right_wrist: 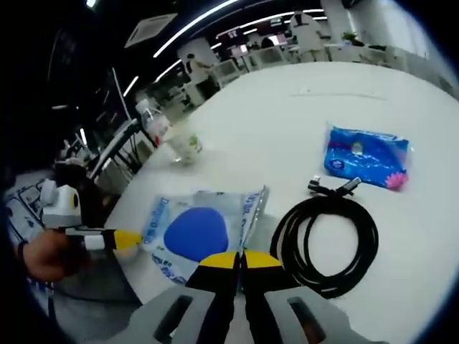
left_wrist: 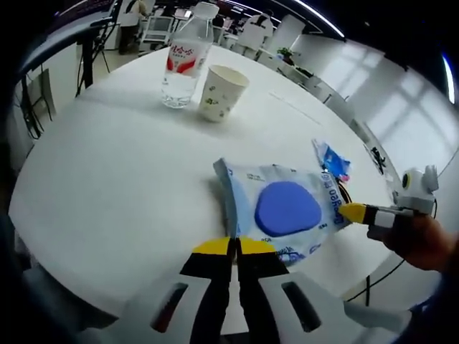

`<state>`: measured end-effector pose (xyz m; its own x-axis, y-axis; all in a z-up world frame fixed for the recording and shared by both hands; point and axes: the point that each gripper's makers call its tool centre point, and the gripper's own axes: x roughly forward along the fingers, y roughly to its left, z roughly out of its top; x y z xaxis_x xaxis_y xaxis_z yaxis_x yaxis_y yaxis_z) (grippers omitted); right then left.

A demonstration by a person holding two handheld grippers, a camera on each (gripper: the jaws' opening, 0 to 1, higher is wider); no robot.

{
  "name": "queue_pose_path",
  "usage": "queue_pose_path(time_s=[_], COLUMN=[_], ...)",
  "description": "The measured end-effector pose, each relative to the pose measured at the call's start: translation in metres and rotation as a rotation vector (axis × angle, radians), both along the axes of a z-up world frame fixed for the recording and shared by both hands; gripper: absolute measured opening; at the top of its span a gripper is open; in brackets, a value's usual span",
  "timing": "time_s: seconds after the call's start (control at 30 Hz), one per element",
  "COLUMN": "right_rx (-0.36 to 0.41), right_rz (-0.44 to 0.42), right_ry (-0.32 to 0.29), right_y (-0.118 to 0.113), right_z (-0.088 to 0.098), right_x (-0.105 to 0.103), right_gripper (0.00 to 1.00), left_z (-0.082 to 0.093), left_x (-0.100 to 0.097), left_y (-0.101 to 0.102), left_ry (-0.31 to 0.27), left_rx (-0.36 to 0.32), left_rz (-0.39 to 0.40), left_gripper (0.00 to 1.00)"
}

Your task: Arrange the tabletop items into an orderly group along one side of the table until the central work area is clear of visible clutter.

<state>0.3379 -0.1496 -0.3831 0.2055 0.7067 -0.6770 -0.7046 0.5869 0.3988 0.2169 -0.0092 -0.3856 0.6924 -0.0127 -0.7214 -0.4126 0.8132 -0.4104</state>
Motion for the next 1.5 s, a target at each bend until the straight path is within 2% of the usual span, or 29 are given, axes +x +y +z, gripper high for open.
queue_pose_path(time_s=[0.27, 0.47, 0.67, 0.77, 0.87, 0.97, 1.17, 1.33, 1.5], right_rx=[0.026, 0.037, 0.043, 0.043, 0.042, 0.038, 0.033, 0.03, 0.027], right_rz=[-0.068, -0.083, -0.093, -0.097, -0.102, -0.103, -0.104, -0.101, -0.098], right_ry=[0.013, 0.01, 0.01, 0.016, 0.019, 0.024, 0.031, 0.035, 0.04], right_y=[-0.013, -0.014, -0.015, -0.016, -0.018, -0.02, -0.021, -0.022, -0.022], right_z=[0.003, 0.007, 0.006, 0.005, 0.004, 0.001, -0.007, -0.005, -0.007], right_x=[0.001, 0.001, 0.007, 0.005, 0.005, 0.005, 0.004, 0.002, 0.002], right_gripper=[0.0, 0.0, 0.0, 0.0, 0.0, 0.0, 0.0, 0.0, 0.0], left_z=[0.011, 0.01, 0.008, 0.001, 0.002, 0.002, -0.004, -0.009, -0.012], left_x=[0.01, 0.012, 0.014, 0.014, 0.012, 0.012, 0.01, 0.008, 0.01], left_y=[-0.007, -0.007, -0.012, -0.011, -0.014, -0.02, -0.021, -0.017, -0.015], left_ry=[-0.019, -0.02, -0.011, 0.009, 0.03, 0.021, 0.041, 0.064, 0.066], left_rx=[0.005, 0.005, 0.013, 0.026, 0.042, 0.015, 0.046, 0.073, 0.069], left_rz=[-0.012, -0.028, -0.045, -0.07, -0.095, -0.096, -0.136, -0.159, -0.17], left_gripper=[0.0, 0.0, 0.0, 0.0, 0.0, 0.07, 0.12, 0.11, 0.07])
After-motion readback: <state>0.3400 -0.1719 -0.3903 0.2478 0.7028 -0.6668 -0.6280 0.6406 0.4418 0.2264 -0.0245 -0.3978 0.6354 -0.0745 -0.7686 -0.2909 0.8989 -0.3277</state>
